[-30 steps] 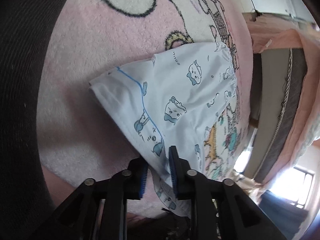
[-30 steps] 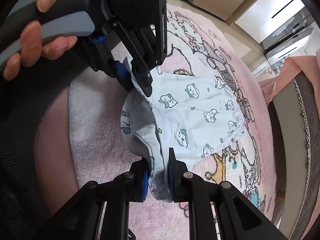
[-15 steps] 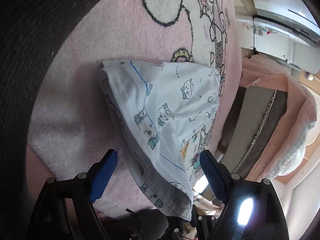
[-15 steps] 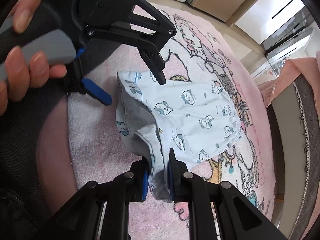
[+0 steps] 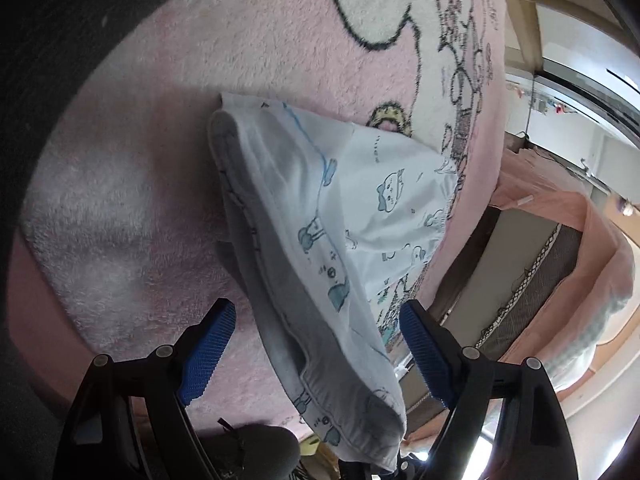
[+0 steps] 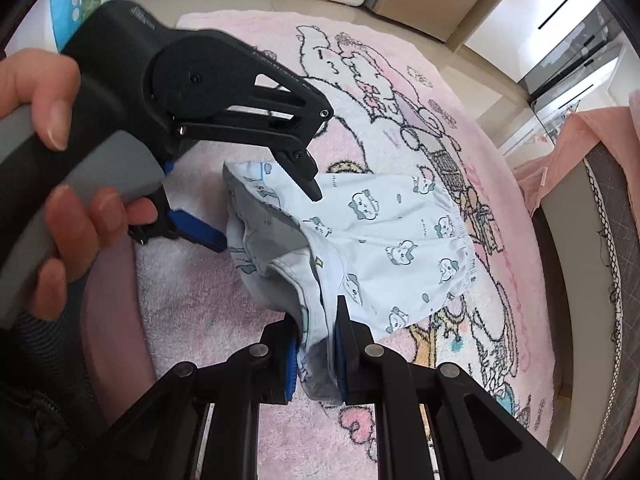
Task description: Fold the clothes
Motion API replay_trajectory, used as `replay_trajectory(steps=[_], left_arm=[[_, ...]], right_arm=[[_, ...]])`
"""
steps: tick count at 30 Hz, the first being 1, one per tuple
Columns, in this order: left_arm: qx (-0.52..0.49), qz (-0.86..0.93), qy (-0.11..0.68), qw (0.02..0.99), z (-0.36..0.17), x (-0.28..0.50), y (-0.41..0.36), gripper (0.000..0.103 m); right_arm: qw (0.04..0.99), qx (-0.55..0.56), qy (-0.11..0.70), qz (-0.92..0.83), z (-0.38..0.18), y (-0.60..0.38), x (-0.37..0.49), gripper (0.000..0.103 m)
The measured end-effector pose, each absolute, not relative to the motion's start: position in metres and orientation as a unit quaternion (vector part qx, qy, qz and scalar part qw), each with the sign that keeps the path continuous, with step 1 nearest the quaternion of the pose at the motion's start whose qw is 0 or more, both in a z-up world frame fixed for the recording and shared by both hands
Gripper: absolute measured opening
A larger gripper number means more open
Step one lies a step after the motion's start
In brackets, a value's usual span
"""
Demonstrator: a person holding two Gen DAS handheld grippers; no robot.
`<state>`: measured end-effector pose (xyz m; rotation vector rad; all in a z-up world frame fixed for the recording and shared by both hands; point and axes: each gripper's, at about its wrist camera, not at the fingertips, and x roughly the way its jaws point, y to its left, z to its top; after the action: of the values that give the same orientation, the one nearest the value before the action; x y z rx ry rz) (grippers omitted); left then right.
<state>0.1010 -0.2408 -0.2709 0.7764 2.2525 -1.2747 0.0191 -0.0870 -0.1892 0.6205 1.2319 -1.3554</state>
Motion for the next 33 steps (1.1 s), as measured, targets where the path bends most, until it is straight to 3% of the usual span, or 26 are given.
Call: replay_trajectory(steps=[16, 19, 23, 33], left_arm=[[0.285, -0.48, 0.79, 0.251, -0.286, 0.096, -0.255, 0.081], [0.292, -0.491, 0.78, 0.254, -0.286, 0.097, -0.26, 0.03], [0.301, -0.506, 0.767, 0.254, -0.284, 0.091, -0.266, 0.023], [0.353, -0.489, 0.757, 0.253, -0.283, 0.076, -0.277, 0.022]], right_arm=[[0.569, 0.276, 0.517, -0.576, -0.186, -0.094, 0.013, 0.012], [0.569, 0.28, 0.514, -0.578, -0.187, -0.094, 0.012, 0.012], [0.568, 0.29, 0.51, -0.577, -0.191, -0.093, 0.009, 0.012], [0.575, 0.32, 0.485, -0.576, -0.2, -0.095, -0.003, 0.012]])
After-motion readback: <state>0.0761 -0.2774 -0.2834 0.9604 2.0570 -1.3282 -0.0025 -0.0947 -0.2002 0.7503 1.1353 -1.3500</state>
